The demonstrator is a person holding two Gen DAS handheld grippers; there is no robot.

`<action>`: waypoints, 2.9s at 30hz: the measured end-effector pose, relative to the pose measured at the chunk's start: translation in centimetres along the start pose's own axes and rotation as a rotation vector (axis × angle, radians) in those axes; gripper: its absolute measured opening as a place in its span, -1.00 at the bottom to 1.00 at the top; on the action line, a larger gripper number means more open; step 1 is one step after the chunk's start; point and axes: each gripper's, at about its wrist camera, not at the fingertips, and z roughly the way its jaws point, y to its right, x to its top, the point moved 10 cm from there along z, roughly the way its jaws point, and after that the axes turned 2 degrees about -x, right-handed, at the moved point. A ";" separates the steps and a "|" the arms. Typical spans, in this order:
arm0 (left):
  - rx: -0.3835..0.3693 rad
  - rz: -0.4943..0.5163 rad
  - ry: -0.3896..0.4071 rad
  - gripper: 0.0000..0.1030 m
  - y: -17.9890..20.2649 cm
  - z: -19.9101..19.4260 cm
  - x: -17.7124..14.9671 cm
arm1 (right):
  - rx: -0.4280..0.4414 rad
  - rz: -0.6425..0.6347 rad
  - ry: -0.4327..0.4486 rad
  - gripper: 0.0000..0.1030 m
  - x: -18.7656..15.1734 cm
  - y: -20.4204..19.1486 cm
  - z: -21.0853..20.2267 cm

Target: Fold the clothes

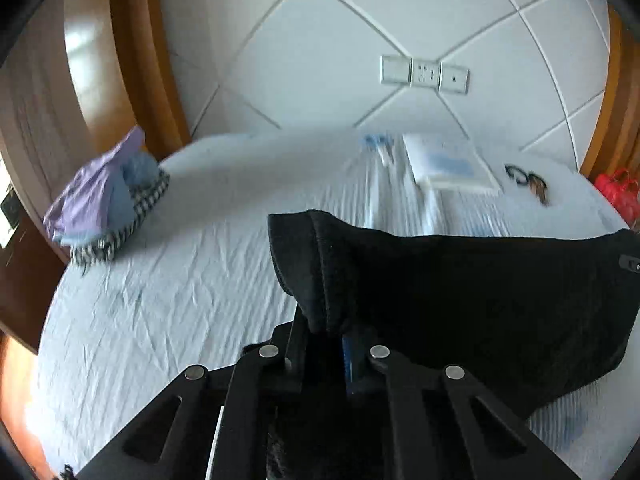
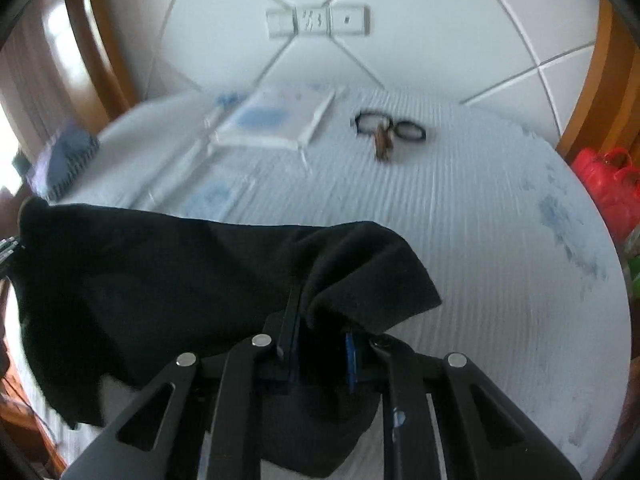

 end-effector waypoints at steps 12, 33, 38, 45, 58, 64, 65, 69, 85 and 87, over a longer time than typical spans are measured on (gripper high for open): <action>-0.091 -0.108 -0.172 0.35 -5.1 1.0 -0.4 | 0.026 0.179 -0.029 -0.17 1.5 1.9 1.3; -0.249 -0.058 -0.277 0.34 1.8 -2.4 -17.3 | 0.499 -0.069 -0.270 -0.33 -11.9 -26.6 1.6; -0.228 0.010 -0.294 -0.47 3.0 -0.6 -17.0 | 0.499 -0.045 -0.325 -0.39 -12.1 -27.7 4.4; -0.238 -0.059 -0.220 -0.81 1.3 -4.8 -14.8 | 0.466 -0.071 -0.294 -0.93 -10.5 -27.6 4.1; -0.316 -0.152 -0.332 -0.12 2.9 -6.3 -17.4 | 0.540 -0.125 -0.350 -0.93 -11.3 -23.9 0.8; -0.308 -0.260 -0.342 -0.25 3.2 -3.6 -18.0 | 0.576 -0.170 -0.409 -0.93 -13.5 -25.1 1.1; -0.305 -0.289 -0.333 -0.38 3.0 -3.6 -17.8 | 0.587 -0.177 -0.424 -0.93 -13.9 -25.4 1.2; -0.244 -0.327 -0.289 -0.49 1.3 -4.7 -17.0 | 0.572 -0.305 -0.460 -0.92 -15.7 -28.0 2.3; -0.173 -0.261 -0.362 0.21 2.9 -6.5 -23.1 | 0.645 -0.319 -0.407 -0.92 -14.7 -27.6 0.9; -0.163 -0.254 -0.370 0.21 3.1 -6.0 -23.6 | 0.630 -0.329 -0.418 -0.92 -15.1 -27.9 1.6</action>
